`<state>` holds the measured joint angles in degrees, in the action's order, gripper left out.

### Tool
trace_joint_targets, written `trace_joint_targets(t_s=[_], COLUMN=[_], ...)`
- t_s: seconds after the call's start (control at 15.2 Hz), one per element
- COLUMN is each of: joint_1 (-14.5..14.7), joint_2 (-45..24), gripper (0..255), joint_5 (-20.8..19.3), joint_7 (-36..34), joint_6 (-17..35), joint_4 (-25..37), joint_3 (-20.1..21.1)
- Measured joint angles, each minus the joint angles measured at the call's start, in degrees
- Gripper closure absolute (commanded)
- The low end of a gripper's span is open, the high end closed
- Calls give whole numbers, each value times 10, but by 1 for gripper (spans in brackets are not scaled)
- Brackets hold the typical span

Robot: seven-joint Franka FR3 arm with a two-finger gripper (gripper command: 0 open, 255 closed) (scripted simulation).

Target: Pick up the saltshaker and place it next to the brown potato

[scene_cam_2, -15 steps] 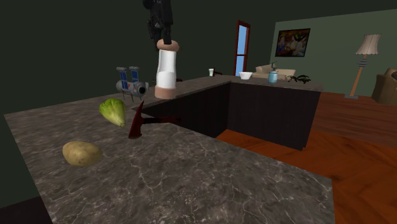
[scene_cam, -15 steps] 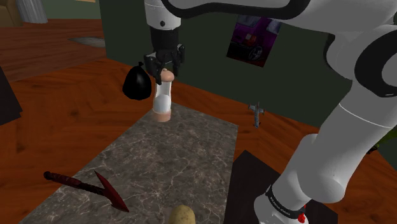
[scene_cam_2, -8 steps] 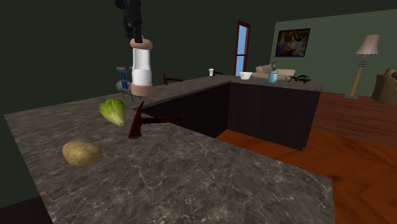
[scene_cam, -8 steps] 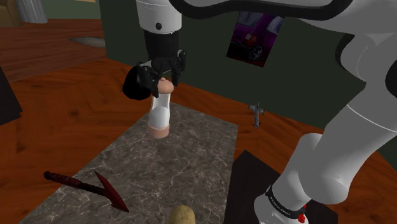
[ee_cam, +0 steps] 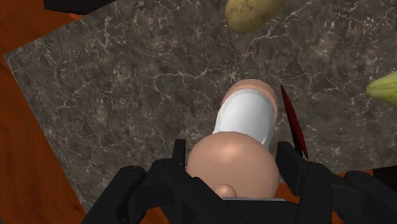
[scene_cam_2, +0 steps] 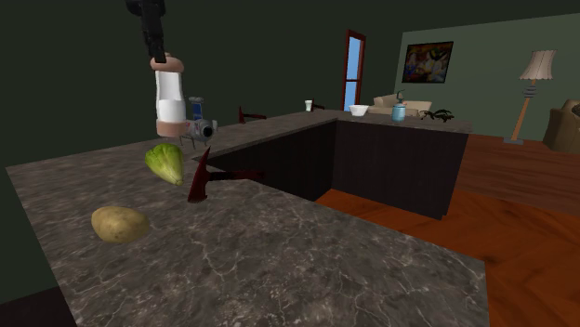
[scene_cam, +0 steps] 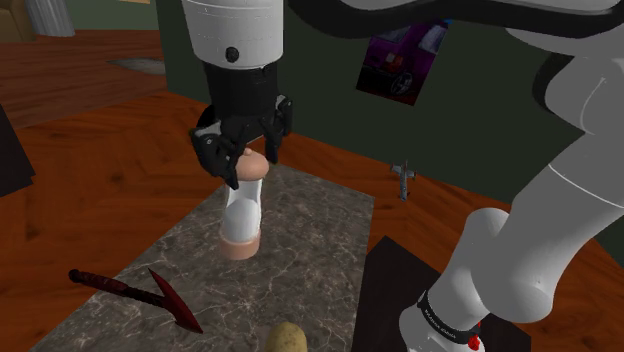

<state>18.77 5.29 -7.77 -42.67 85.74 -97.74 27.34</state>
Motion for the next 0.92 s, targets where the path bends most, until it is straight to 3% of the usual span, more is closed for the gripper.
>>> trace_joint_targets(t_s=[0.33,0.92], joint_1=[29,33], joint_2=[-2,5], gripper=[255,255], joint_5=[11,16], joint_7=[-66,-80], joint_6=[-6,57], joint_4=[-2,-73], joint_3=[37,40])
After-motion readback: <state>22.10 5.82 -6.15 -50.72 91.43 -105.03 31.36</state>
